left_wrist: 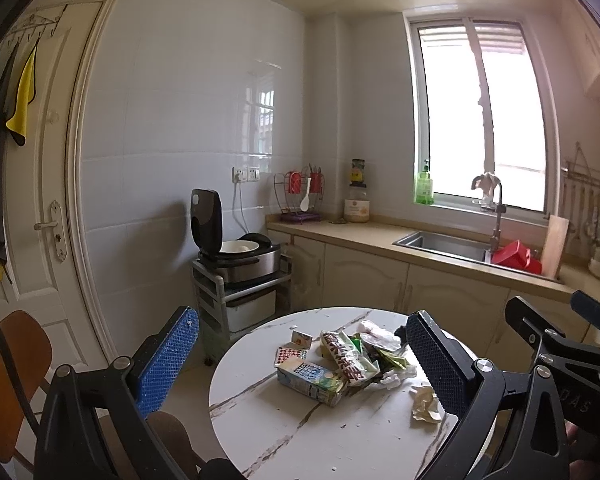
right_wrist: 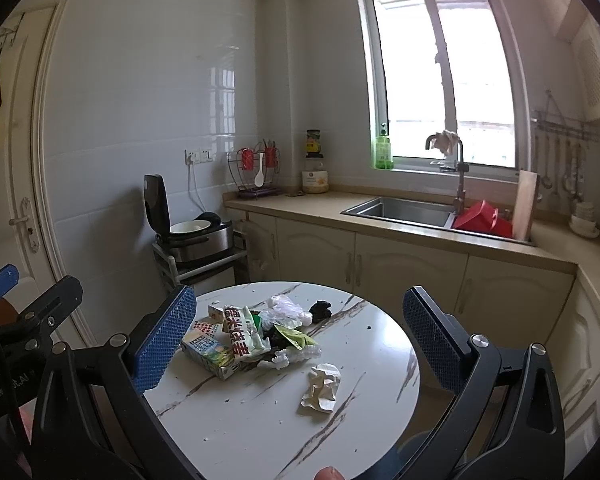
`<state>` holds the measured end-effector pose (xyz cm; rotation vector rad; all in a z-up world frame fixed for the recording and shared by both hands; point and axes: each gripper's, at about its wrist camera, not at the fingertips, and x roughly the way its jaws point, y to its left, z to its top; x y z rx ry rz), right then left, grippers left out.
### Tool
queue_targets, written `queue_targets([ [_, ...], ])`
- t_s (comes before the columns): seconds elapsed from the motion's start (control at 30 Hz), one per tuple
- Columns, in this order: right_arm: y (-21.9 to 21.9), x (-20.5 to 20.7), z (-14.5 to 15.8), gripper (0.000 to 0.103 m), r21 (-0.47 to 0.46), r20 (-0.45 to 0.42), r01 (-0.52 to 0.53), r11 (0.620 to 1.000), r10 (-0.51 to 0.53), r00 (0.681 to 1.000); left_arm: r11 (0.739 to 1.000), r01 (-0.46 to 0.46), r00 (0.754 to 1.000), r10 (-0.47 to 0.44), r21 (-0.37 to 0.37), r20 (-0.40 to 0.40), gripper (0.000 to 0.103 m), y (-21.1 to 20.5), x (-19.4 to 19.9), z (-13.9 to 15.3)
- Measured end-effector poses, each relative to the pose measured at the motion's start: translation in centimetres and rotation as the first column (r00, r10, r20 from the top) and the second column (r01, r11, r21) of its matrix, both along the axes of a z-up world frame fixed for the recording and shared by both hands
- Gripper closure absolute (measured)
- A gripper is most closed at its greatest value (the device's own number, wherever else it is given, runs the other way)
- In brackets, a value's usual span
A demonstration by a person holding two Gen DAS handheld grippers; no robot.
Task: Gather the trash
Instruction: 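Move both grippers toward the trash on the round table, then grasp the crumpled lined paper with the right gripper while the left grasps the milk carton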
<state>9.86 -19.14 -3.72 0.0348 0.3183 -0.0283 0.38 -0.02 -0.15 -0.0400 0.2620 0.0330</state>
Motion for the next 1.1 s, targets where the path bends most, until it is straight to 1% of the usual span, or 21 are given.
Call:
queue_targets([
  [0.3,0.5,1.8,-0.9,0.000,-0.020,-0.030,-0.008,1.000,0.007,1.000,1.000,-0.007,1.000,0.007,0.003,-0.017,0.001,0.3,2.1,-0.7],
  [0.43,0.8,2.8,-1.7,0.000,-0.026,-0.053,-0.021,0.999,0.020,0.998,1.000,-0.003,0.999,0.003,-0.004,-0.041,0.001,0.5,3.4,-1.8],
  [0.53,0.8,4.5,-3.4,0.000,-0.031,-0.117,-0.029,0.999,0.025,0.993,1.000,-0.002,0.996,0.002,-0.005,-0.091,0.001,0.6,5.2,-3.1],
  [0.67,0.5,7.1,-6.3,0.000,-0.022,-0.209,-0.035,0.999,0.030,0.977,1.000,0.001,0.986,-0.003,-0.011,-0.169,0.001,0.9,7.7,-4.8],
  [0.77,0.5,8.5,-8.3,0.000,-0.021,-0.261,-0.040,0.999,0.033,0.965,1.000,0.006,0.974,-0.010,-0.019,-0.226,0.001,1.1,9.6,-6.1],
  [0.87,0.4,9.9,-10.5,0.000,-0.034,-0.316,-0.043,0.998,0.030,0.948,1.000,0.013,0.955,-0.020,-0.027,-0.294,0.001,1.1,11.8,-7.8],
  [0.93,0.1,10.9,-12.3,0.000,-0.036,-0.364,-0.041,0.999,0.025,0.931,0.999,0.020,0.938,-0.031,-0.034,-0.345,0.001,1.1,13.4,-9.1],
  [1.0,-0.5,12.1,-14.2,0.000,-0.027,-0.425,-0.033,0.999,0.019,0.905,0.999,0.026,0.921,-0.041,-0.043,-0.387,0.001,1.3,15.0,-10.2],
  [1.1,-1.0,13.7,-16.8,0.001,-0.015,-0.488,-0.027,1.000,0.016,0.872,0.998,0.027,0.899,-0.048,-0.055,-0.435,0.001,1.5,17.1,-10.9],
])
